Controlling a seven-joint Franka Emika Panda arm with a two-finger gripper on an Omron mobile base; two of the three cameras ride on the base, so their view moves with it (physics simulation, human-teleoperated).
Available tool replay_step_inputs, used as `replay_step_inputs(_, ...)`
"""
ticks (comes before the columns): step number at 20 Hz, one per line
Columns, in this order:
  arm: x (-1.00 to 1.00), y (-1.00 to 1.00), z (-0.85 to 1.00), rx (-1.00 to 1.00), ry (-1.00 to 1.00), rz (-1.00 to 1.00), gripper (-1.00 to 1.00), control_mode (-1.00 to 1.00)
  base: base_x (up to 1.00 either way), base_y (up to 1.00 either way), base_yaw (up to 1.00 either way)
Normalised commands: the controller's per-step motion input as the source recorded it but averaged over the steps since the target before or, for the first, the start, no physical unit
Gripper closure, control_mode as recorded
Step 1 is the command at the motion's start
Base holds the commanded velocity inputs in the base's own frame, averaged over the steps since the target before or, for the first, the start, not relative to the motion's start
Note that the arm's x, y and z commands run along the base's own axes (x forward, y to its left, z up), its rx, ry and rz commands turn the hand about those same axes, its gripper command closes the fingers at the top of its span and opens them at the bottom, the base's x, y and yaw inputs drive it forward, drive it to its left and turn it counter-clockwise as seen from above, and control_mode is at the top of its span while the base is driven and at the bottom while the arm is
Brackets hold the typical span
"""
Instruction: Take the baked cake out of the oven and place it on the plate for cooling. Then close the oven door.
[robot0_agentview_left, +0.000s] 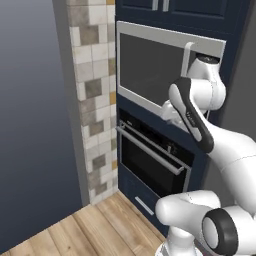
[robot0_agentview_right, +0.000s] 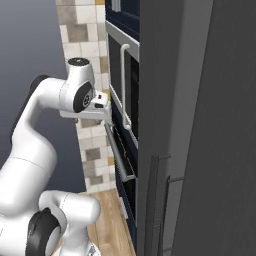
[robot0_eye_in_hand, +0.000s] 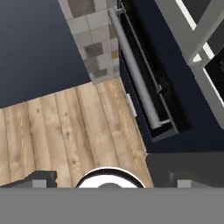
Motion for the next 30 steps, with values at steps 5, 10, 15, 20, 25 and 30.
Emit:
replay_step_inputs(5, 0.08, 0.35, -0.36, -0.07, 0.00, 0.13, -1.00, -1.00, 0.00, 0.00, 0.00)
replay_step_inputs(10, 0.26, 0.65, -0.43, -0.26, 0.00, 0.01, -1.00, -1.00, 0.00, 0.00, 0.00)
replay_step_inputs(15, 0.36, 0.23, -0.42, -0.28, 0.01, -0.01, -1.00, -1.00, 0.00, 0.00, 0.00)
replay_step_inputs(20, 0.35, 0.00, -0.48, -0.26, 0.04, -0.04, -1.00, -1.00, 0.00, 0.00, 0.00)
replay_step_inputs(25, 0.34, 0.00, -0.52, -0.22, 0.03, -0.04, -1.00, -1.00, 0.00, 0.00, 0.00)
replay_step_inputs(30, 0.27, 0.00, -0.41, -0.15, 0.00, 0.00, -1.00, -1.00, 0.00, 0.00, 0.00)
